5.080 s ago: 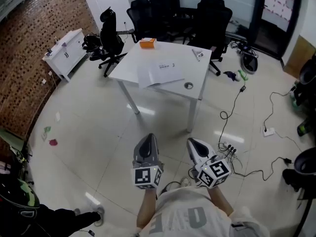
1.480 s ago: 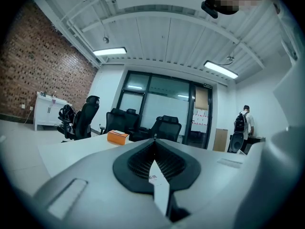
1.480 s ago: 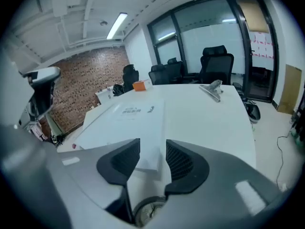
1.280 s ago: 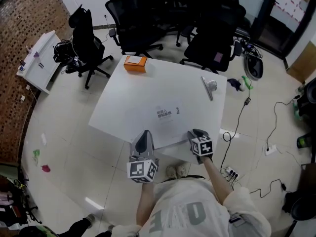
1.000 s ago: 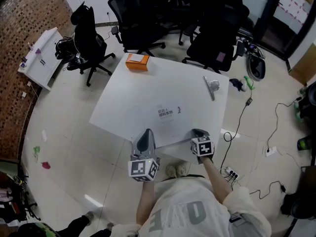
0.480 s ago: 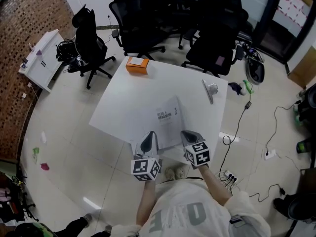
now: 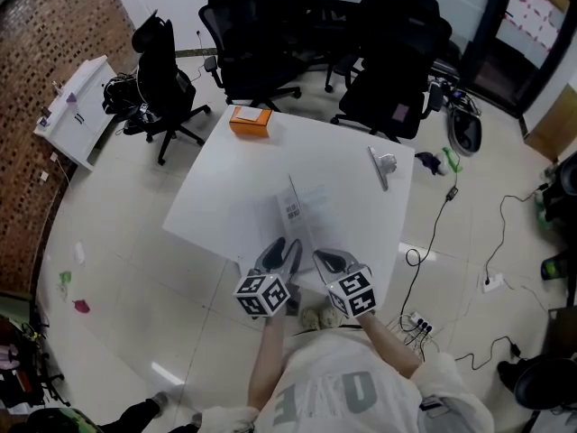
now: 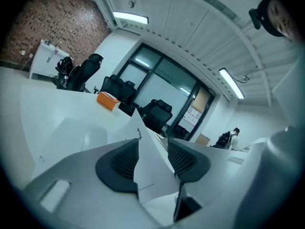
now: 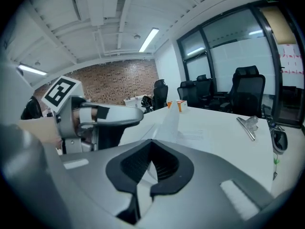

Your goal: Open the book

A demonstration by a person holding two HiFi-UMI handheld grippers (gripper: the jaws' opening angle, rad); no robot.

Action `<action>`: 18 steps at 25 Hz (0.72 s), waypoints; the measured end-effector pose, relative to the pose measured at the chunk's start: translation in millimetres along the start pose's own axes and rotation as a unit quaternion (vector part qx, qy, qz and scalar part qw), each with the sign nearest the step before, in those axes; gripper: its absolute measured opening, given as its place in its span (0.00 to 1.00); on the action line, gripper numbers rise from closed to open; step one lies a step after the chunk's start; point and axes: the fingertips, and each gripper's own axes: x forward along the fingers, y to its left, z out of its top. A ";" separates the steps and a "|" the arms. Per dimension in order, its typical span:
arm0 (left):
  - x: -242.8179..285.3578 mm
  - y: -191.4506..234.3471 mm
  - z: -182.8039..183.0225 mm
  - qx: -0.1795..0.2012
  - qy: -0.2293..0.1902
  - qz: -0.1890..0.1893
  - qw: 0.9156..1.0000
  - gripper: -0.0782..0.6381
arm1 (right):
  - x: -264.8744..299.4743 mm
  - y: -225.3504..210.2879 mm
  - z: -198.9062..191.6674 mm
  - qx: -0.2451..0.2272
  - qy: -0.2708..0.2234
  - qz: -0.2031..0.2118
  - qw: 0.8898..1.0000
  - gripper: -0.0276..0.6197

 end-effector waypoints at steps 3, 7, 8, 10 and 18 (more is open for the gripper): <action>15.0 2.6 -13.8 -0.088 0.021 -0.033 0.995 0.41 | 2.8 11.0 -3.1 -0.010 0.004 0.013 1.000 0.05; 20.7 6.6 -34.4 -0.139 0.052 -0.042 0.988 0.43 | 6.9 25.5 -4.9 -0.034 0.010 0.028 0.999 0.05; 21.0 7.5 -38.2 -0.138 0.058 -0.040 0.988 0.42 | 7.8 28.8 -4.7 -0.042 0.011 0.032 0.999 0.05; 19.7 12.0 -41.5 -0.136 0.061 -0.029 0.988 0.34 | 10.1 36.6 -4.1 -0.059 0.012 0.039 0.997 0.05; 5.3 35.9 -36.9 -0.120 0.050 0.022 0.991 0.17 | 6.8 48.0 -1.7 -0.060 -0.014 0.062 0.996 0.05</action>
